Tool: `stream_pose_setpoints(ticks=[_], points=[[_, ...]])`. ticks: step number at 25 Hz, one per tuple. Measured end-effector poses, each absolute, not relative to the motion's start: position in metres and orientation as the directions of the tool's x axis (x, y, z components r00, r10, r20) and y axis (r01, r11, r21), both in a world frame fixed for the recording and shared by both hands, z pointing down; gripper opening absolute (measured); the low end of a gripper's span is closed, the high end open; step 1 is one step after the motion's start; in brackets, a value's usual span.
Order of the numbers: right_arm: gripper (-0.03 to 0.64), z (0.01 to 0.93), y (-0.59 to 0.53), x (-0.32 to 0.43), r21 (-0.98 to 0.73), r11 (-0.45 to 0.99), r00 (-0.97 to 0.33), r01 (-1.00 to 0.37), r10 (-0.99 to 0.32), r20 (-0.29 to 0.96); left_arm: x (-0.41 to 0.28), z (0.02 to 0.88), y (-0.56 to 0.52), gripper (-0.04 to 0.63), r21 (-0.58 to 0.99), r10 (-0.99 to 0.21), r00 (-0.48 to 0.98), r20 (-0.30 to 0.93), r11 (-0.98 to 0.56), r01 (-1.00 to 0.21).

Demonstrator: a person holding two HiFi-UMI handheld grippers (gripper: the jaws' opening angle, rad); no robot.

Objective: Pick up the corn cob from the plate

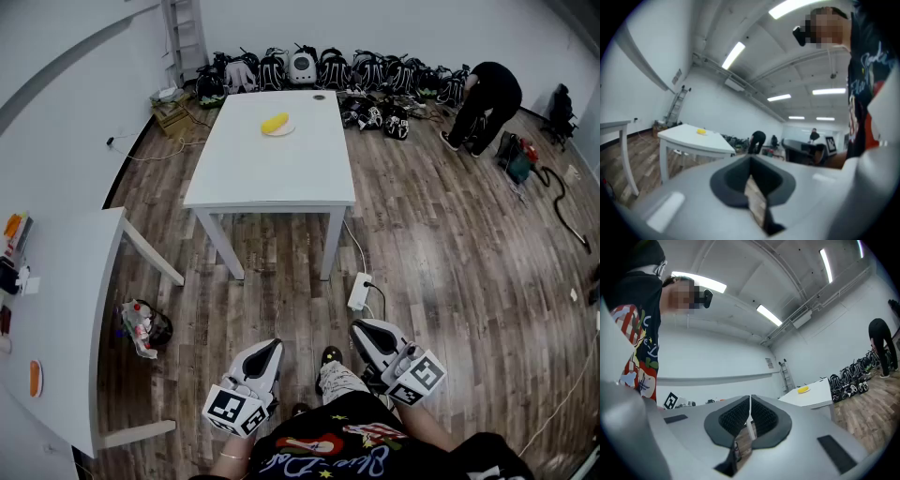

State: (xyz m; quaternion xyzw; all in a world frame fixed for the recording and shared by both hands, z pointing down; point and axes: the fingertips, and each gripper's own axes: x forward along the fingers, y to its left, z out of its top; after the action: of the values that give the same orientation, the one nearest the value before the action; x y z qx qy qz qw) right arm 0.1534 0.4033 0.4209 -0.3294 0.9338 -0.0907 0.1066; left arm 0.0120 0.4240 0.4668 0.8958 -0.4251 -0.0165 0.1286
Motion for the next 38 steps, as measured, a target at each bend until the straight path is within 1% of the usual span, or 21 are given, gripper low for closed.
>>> stream_pose_setpoints(ticks=[3, 6, 8, 11, 15, 18, 24, 29, 32, 34, 36, 37, 38], points=[[0.018, 0.434, 0.368, 0.145, -0.276, 0.743, -0.742, -0.610, -0.658, -0.131, -0.009, 0.472, 0.394, -0.009, 0.228, -0.777, 0.621, 0.104, -0.589, -0.775], [0.018, 0.439, 0.317, 0.138, -0.306, 0.741, -0.738, -0.598, -0.658, -0.149, -0.025, 0.477, 0.356, -0.009, 0.221, -0.797, 0.591, 0.124, -0.558, -0.800], [0.018, 0.434, 0.275, 0.132, -0.300, 0.762, -0.754, -0.574, -0.635, -0.169, -0.033, 0.474, 0.321, -0.009, 0.211, -0.818, 0.560, 0.135, -0.528, -0.822], [0.018, 0.420, 0.211, 0.118, -0.287, 0.814, -0.801, -0.505, -0.566, -0.196, -0.045, 0.459, 0.251, -0.009, 0.202, -0.855, 0.503, 0.127, -0.474, -0.857], [0.018, 0.417, 0.135, 0.114, -0.280, 0.845, -0.831, -0.456, -0.517, -0.208, -0.043, 0.440, 0.159, -0.009, 0.188, -0.885, 0.462, 0.066, -0.443, -0.876], [0.018, 0.424, 0.085, 0.114, -0.279, 0.848, -0.834, -0.450, -0.511, -0.207, -0.035, 0.440, 0.109, -0.009, 0.181, -0.881, 0.470, 0.051, -0.455, -0.872], [0.019, 0.430, -0.014, 0.104, -0.254, 0.854, -0.856, -0.455, -0.497, -0.139, -0.034, 0.447, 0.026, -0.009, 0.190, -0.856, 0.507, 0.099, -0.484, -0.854], [0.020, 0.418, -0.130, 0.074, -0.130, 0.883, -0.881, -0.452, -0.465, -0.092, -0.044, 0.452, -0.069, -0.009, 0.186, -0.830, 0.550, 0.092, -0.528, -0.828], [0.020, 0.419, -0.212, 0.050, -0.028, 0.893, -0.894, -0.448, -0.448, 0.001, -0.047, 0.450, -0.129, -0.009, 0.184, -0.804, 0.588, 0.085, -0.568, -0.802], [0.021, 0.426, -0.268, 0.033, 0.041, 0.897, -0.891, -0.441, -0.443, 0.104, -0.051, 0.447, -0.164, -0.009, 0.202, -0.784, 0.615, 0.081, -0.591, -0.781], [0.035, 0.441, -0.314, 0.015, 0.118, 0.918, -0.889, -0.379, -0.396, 0.230, -0.058, 0.444, -0.191, -0.009, 0.213, -0.767, 0.636, 0.080, -0.610, -0.763], [0.101, 0.451, -0.333, 0.005, 0.151, 0.934, -0.883, -0.324, -0.356, 0.304, -0.062, 0.444, -0.203, -0.009, 0.217, -0.763, 0.641, 0.082, -0.615, -0.759], [0.189, 0.462, -0.351, -0.006, 0.174, 0.949, -0.871, -0.263, -0.311, 0.381, -0.066, 0.446, -0.215, -0.009, 0.220, -0.760, 0.644, 0.086, -0.616, -0.756]])
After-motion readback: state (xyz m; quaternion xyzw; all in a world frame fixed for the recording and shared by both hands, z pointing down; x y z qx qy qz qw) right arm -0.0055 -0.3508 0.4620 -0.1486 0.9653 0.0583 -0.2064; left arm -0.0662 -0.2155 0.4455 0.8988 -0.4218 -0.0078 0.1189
